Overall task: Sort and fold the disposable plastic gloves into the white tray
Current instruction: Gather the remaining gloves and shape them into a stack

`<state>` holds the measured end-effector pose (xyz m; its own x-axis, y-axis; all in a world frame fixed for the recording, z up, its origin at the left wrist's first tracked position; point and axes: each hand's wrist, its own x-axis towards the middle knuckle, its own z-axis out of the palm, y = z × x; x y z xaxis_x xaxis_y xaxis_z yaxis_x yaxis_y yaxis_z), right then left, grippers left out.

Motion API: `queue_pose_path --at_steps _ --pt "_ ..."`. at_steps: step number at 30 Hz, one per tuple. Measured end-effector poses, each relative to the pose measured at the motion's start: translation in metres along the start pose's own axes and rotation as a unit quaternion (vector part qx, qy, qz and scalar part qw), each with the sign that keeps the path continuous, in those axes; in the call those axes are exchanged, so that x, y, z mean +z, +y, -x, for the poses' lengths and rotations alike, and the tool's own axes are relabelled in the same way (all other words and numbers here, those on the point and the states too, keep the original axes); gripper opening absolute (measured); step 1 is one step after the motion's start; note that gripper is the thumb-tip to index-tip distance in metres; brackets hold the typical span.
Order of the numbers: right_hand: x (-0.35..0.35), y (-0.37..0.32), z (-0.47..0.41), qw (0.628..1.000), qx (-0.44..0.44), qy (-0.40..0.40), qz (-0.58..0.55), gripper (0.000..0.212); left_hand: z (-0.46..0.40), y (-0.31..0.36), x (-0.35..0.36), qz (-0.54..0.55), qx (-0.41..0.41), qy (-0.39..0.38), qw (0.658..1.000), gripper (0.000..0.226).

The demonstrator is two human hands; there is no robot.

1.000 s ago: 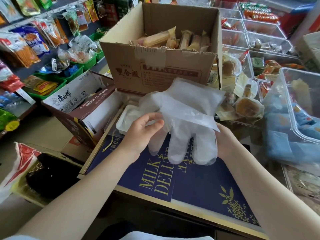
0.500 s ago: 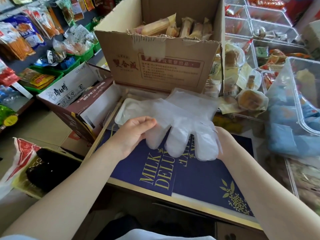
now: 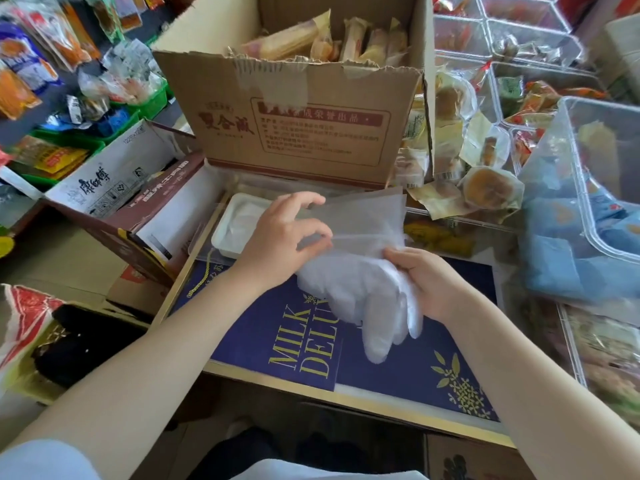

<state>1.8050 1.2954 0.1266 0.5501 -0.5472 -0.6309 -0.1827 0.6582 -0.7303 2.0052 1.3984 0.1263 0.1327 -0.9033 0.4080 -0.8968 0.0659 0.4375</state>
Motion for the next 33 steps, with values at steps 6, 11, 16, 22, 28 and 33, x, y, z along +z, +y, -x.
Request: queue_pose_path --at_steps 6,11,16,22,28,33 --pt "-0.005 0.004 0.004 0.995 -0.050 -0.076 0.030 0.021 -0.032 -0.009 0.004 0.081 -0.194 -0.046 0.977 0.012" --pt "-0.005 0.001 0.004 0.993 -0.045 -0.094 -0.052 0.019 -0.025 -0.017 0.010 -0.013 -0.192 0.045 0.980 0.039" --pt "-0.003 -0.010 -0.013 0.997 -0.041 -0.012 -0.068 0.016 0.014 -0.001 -0.006 0.011 -0.133 0.216 0.967 0.026" --pt "0.004 -0.019 -0.024 0.999 -0.045 0.027 -0.013 0.015 0.046 0.030 0.006 0.328 -0.374 0.052 0.866 0.006" --pt "0.006 -0.015 -0.026 0.999 -0.023 -0.003 -0.048 0.012 0.036 0.039 0.015 0.443 -0.373 0.047 0.814 0.014" --pt "-0.002 -0.003 -0.019 0.992 -0.052 -0.054 -0.101 0.018 0.031 0.038 0.011 0.490 -0.344 0.065 0.799 0.015"
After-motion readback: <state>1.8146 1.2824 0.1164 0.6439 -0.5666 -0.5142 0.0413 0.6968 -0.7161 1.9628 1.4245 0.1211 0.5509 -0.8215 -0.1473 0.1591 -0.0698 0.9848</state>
